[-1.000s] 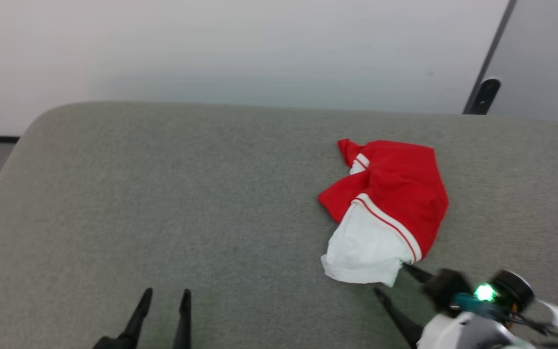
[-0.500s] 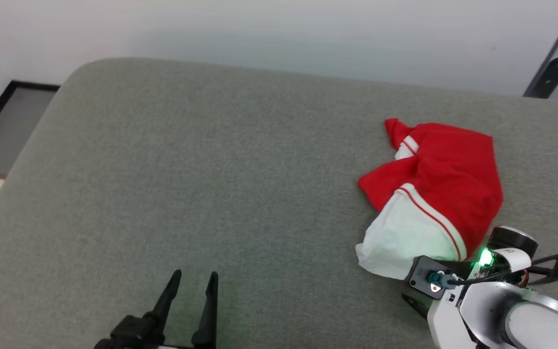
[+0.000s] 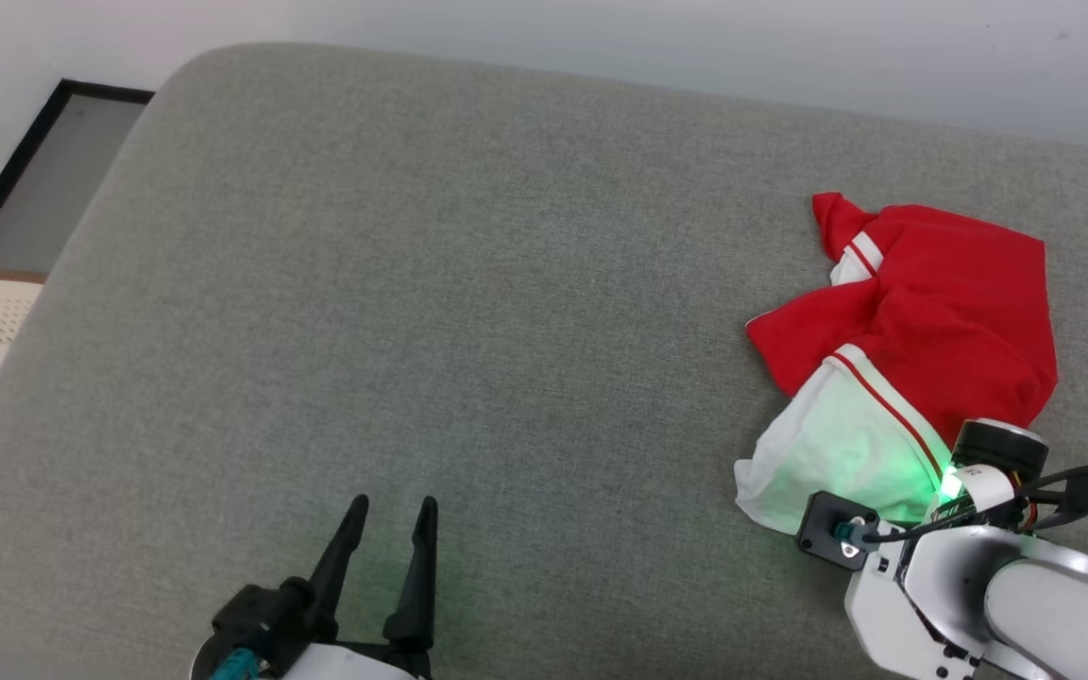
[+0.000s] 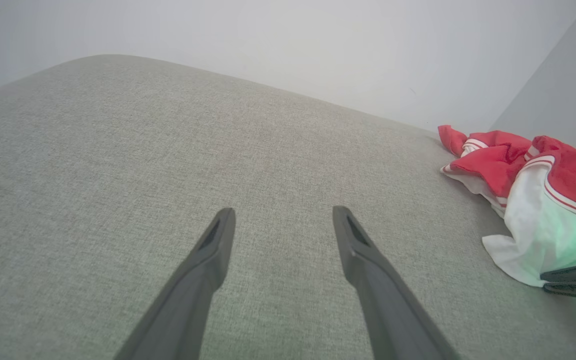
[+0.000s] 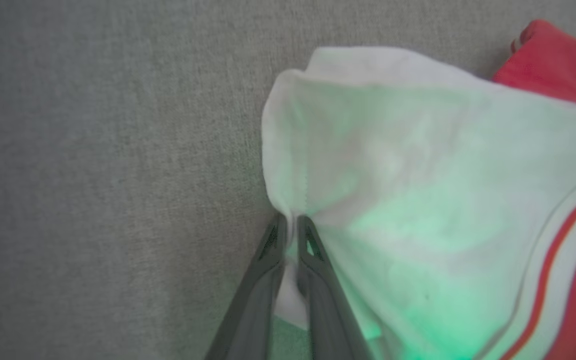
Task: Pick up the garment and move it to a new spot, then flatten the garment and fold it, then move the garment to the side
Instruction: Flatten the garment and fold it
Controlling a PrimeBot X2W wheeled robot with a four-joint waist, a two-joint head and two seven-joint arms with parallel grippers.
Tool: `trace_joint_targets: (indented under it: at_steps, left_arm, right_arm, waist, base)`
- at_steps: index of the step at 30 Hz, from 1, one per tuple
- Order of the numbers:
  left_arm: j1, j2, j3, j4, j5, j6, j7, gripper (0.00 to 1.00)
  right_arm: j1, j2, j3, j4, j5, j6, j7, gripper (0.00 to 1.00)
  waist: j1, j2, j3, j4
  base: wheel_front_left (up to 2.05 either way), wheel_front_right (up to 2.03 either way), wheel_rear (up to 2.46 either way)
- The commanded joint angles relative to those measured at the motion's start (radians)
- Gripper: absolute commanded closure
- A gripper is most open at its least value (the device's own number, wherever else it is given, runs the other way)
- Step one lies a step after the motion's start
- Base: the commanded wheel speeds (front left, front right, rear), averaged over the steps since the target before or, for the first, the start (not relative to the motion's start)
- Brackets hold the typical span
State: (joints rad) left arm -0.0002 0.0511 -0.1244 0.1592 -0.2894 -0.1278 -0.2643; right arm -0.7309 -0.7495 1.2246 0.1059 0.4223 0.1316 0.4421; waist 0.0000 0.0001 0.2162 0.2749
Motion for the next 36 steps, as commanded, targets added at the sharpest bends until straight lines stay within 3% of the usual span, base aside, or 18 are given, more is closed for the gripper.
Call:
trace_joint_targets:
  at_steps: [1,5,9,14,15,18,21,24,28,36]
  left_arm:
    - [-0.010,-0.001,0.003,0.001,-0.011,-0.002,0.000,0.00]
    - [-0.007,-0.001,0.009,0.001,-0.015,0.001,0.000,0.00]
    - [-0.002,-0.001,0.014,0.003,-0.007,0.001,0.000,0.00]
    - [0.011,-0.001,0.030,0.002,0.004,0.000,0.000,0.00]
    - [0.011,-0.001,0.030,0.002,0.004,0.000,0.000,0.00]
    - [0.016,-0.001,0.034,-0.001,0.007,-0.001,0.000,0.00]
    - [0.011,-0.001,0.035,-0.003,0.007,-0.002,0.000,0.00]
    - [-0.008,-0.001,0.033,-0.002,0.009,-0.003,0.000,0.00]
    - [-0.036,0.000,0.027,-0.001,0.016,-0.004,0.000,0.00]
    - [-0.085,0.004,0.010,-0.001,0.026,-0.004,0.000,0.00]
  right_arm:
    - [-0.012,-0.010,0.011,0.016,0.005,-0.002,-0.005,1.00]
    - [-0.019,0.004,-0.025,0.026,0.013,-0.002,-0.047,1.00]
    - [0.027,0.028,-0.152,0.029,0.058,-0.002,-0.105,1.00]
    - [0.112,0.065,-0.426,0.033,0.133,-0.002,-0.149,1.00]
    - [0.112,0.065,-0.426,0.033,0.133,-0.002,-0.149,1.00]
    - [0.173,0.088,-0.631,0.057,0.150,-0.002,-0.163,1.00]
    - [0.242,0.159,-0.855,0.110,0.176,-0.002,-0.181,1.00]
    - [0.272,0.218,-1.020,0.170,0.129,-0.002,-0.187,1.00]
    - [0.245,0.309,-1.145,0.253,0.075,-0.001,-0.205,1.00]
    - [0.111,0.363,-1.350,0.484,-0.082,-0.002,-0.285,1.00]
  waist:
    - [0.0000,-0.0001,0.005,-0.001]
    - [0.0000,-0.0001,-0.003,-0.021]
    - [0.0000,-0.0001,-0.023,-0.048]
    - [0.0000,-0.0001,-0.043,-0.105]
    - [0.0000,-0.0001,-0.043,-0.105]
    - [0.0000,-0.0001,-0.046,-0.145]
    - [0.0000,-0.0001,-0.041,-0.180]
    - [0.0000,-0.0001,-0.023,-0.208]
    - [0.0000,-0.0001,0.014,-0.230]
    - [0.0000,-0.0001,0.090,-0.216]
  base:
    - [0.00,0.00,0.00]
    - [0.00,0.00,0.00]
    - [0.00,0.00,0.00]
    - [0.00,0.00,0.00]
    - [0.00,0.00,0.00]
    - [0.00,0.00,0.00]
    - [0.00,0.00,0.00]
    - [0.00,0.00,0.00]
    - [0.00,0.00,0.00]
    - [0.00,0.00,0.00]
